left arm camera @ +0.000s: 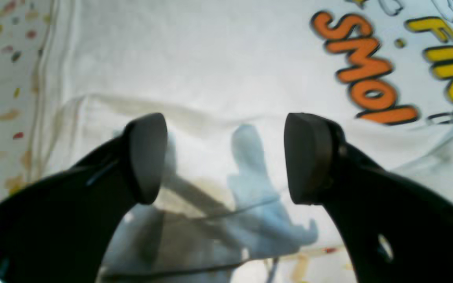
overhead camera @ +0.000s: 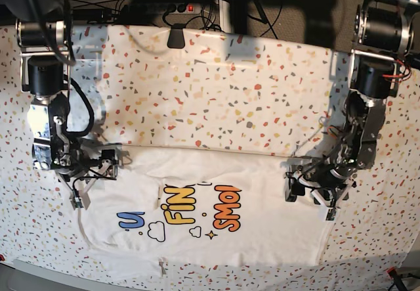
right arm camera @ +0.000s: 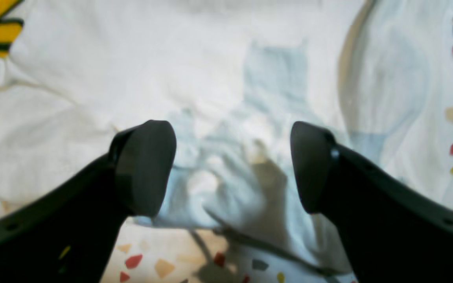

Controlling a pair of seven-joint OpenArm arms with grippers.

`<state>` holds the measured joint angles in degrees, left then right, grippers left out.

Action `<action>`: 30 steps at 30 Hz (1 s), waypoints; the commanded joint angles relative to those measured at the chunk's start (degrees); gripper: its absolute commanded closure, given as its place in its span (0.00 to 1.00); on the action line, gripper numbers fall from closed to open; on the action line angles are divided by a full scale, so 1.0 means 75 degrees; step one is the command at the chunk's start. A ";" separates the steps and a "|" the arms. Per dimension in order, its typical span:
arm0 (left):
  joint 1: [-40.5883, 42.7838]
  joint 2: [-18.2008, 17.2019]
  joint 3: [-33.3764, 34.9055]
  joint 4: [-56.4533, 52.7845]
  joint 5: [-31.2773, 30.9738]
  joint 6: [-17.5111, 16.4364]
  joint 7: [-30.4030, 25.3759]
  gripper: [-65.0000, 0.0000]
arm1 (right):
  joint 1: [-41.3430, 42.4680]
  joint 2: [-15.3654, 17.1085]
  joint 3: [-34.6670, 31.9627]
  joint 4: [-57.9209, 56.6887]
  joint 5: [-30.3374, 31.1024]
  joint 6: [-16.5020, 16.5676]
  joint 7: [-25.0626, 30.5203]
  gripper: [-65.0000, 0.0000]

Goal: Fold the T-shirt properly
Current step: 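Move both grippers toward the shirt's side edges near the fold, then close both grippers on the shirt's side edges at the fold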

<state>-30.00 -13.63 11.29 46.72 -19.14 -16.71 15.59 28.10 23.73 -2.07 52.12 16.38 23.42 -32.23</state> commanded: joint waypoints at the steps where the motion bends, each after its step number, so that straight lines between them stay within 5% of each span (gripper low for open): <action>1: -0.0385 -0.0070 -0.0038 -0.0061 -0.0055 -0.0006 -0.0227 0.31 | 0.0230 0.0111 0.0038 0.0119 0.0015 0.0023 0.0207 0.28; 26: -0.0828 0.0166 -0.0044 -0.1384 -0.0058 -0.0006 -0.0399 0.31 | 0.0306 -0.0020 0.0038 -0.0860 -0.0198 0.0020 0.0976 0.28; 30: -0.0825 0.0216 -0.0044 -0.1384 -0.0058 -0.0009 0.0090 0.31 | 0.0335 -0.0271 0.0038 -0.1338 -0.0994 0.0023 0.0979 0.28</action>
<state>-34.39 -11.81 11.25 35.55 -19.11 -16.51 17.47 29.54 21.37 -1.89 41.74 9.21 23.83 -24.40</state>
